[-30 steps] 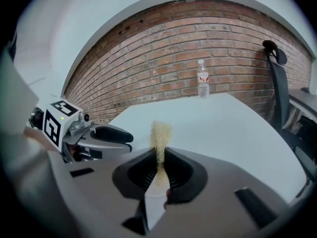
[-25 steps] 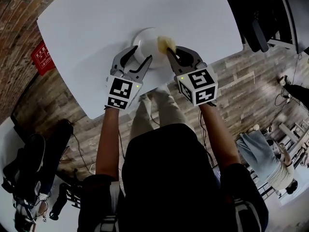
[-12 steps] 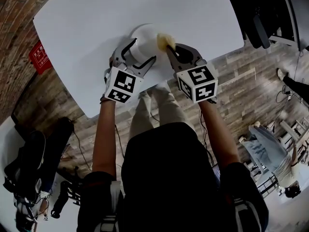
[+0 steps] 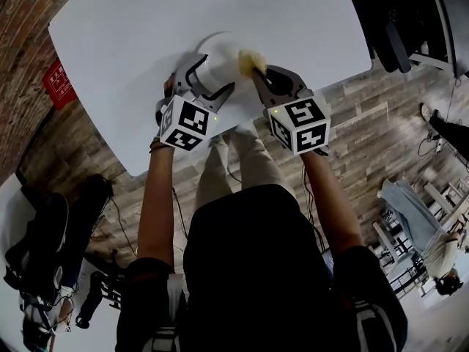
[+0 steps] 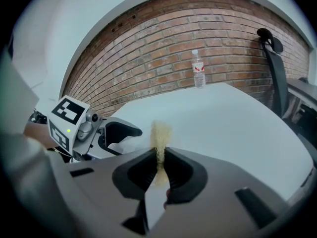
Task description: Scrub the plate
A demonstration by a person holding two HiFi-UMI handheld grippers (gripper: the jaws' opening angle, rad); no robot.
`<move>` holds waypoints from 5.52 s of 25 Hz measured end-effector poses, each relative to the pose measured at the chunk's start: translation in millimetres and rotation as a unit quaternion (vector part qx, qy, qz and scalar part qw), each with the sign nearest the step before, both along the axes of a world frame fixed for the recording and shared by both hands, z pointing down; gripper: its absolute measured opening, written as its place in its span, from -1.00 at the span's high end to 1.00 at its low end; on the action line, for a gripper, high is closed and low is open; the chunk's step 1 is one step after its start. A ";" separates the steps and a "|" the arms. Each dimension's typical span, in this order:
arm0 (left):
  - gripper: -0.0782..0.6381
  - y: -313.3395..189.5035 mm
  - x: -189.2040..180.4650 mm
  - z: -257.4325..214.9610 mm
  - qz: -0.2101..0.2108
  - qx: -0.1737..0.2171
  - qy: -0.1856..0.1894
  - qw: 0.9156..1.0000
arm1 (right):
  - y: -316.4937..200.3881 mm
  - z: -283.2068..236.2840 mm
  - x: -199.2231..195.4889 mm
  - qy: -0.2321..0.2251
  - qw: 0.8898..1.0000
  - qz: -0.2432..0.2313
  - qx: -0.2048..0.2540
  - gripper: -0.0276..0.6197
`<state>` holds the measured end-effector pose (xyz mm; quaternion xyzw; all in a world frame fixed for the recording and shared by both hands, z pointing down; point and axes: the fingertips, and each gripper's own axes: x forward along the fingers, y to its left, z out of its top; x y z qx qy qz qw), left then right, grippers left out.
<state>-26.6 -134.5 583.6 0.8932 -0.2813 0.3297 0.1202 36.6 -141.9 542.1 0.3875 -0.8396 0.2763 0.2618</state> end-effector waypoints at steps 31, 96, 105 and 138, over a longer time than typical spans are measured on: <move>-0.18 2.4 0.3 7.1 0.011 -0.020 -0.006 1.000 | -36.7 -1.6 -30.5 0.021 0.997 -0.074 -0.009 0.80; -0.18 5.6 3.7 5.1 0.011 -0.012 0.001 1.000 | -51.4 26.5 -17.7 0.080 0.993 -0.074 -0.050 0.80; -0.18 4.3 1.5 5.9 0.010 -0.012 0.003 1.000 | -55.6 25.6 -9.5 0.081 0.994 -0.058 -0.049 0.80; -0.18 3.8 0.8 7.4 0.008 -0.012 0.003 1.000 | -11.3 31.5 -47.2 0.061 0.990 -0.108 -0.074 0.80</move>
